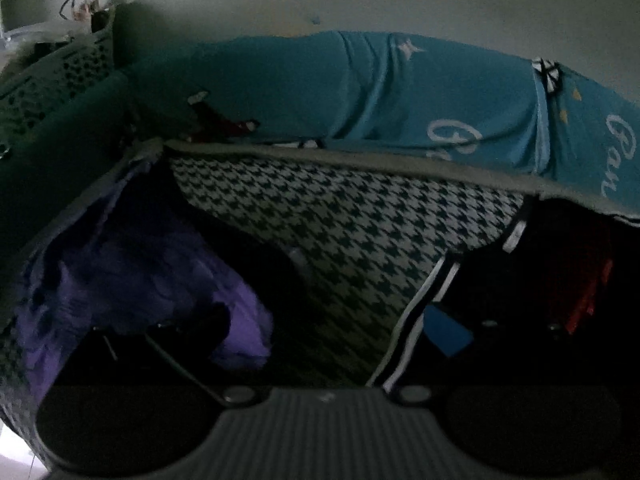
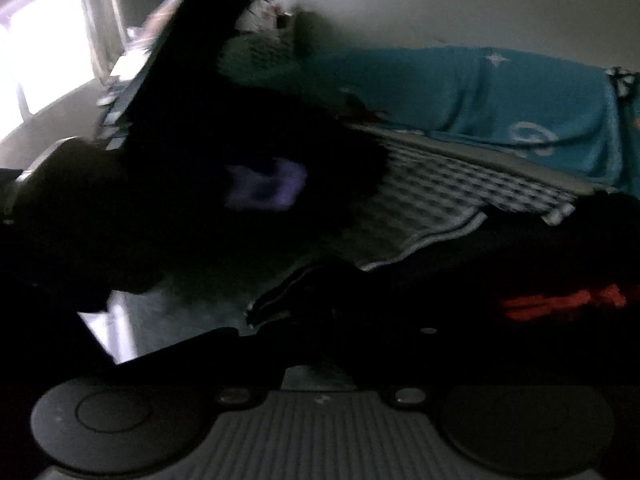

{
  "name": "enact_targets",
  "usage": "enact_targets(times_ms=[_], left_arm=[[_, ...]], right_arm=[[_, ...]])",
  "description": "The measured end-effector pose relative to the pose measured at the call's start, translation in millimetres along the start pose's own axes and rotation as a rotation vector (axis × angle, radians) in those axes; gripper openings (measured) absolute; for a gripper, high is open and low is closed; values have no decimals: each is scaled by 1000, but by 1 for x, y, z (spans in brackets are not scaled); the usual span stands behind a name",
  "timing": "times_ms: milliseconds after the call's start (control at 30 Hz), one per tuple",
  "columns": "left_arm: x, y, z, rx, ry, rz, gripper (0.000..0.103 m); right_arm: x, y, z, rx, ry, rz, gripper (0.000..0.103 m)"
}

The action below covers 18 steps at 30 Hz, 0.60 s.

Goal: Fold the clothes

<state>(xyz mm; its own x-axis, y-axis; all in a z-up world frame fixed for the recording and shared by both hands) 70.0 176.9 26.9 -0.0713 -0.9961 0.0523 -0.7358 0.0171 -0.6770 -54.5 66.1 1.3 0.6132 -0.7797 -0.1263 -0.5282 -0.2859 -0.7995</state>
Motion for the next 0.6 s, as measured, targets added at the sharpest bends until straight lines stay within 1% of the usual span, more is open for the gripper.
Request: enact_targets(times_ms=[133, 167, 200, 267, 333, 400, 500, 600], left_arm=[[-8, -7, -7, 21, -9, -9, 103], [-10, -7, -7, 22, -14, -11, 103], [-12, -7, -7, 23, -20, -13, 103], [-16, -7, -7, 20, -30, -18, 103], [-17, -3, -1, -7, -25, -22, 103], [-15, 0, 2, -22, -19, -18, 103], [-8, 5, 6, -35, -15, 3, 103], [4, 10, 11, -50, 0, 25, 103]], right_arm=[[-28, -6, 2, 21, -74, 30, 7], [-32, -7, 3, 17, -102, 43, 11], [-36, -9, 3, 13, -122, 35, 14], [-44, -9, 0, 2, -144, -26, 16], [-42, -12, -6, 7, -146, -55, 19], [-29, -17, -14, 18, -146, -30, 20], [4, -24, -27, 44, -80, 14, 20], [45, -30, -38, 63, 27, 65, 21]])
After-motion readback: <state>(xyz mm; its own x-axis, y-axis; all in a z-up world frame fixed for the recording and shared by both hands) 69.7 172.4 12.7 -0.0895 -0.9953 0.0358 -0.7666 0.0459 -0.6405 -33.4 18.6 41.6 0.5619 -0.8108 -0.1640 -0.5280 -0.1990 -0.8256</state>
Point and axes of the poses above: each gripper's, at about its wrist camera, not at the fingertips, and z roughly the way its jaws point, x to its right, y to its underside, the point moved 7 cm from there along z, roughly the way its jaws point, and after that the axes turned 8 degrees about y, right-handed, at the moved point
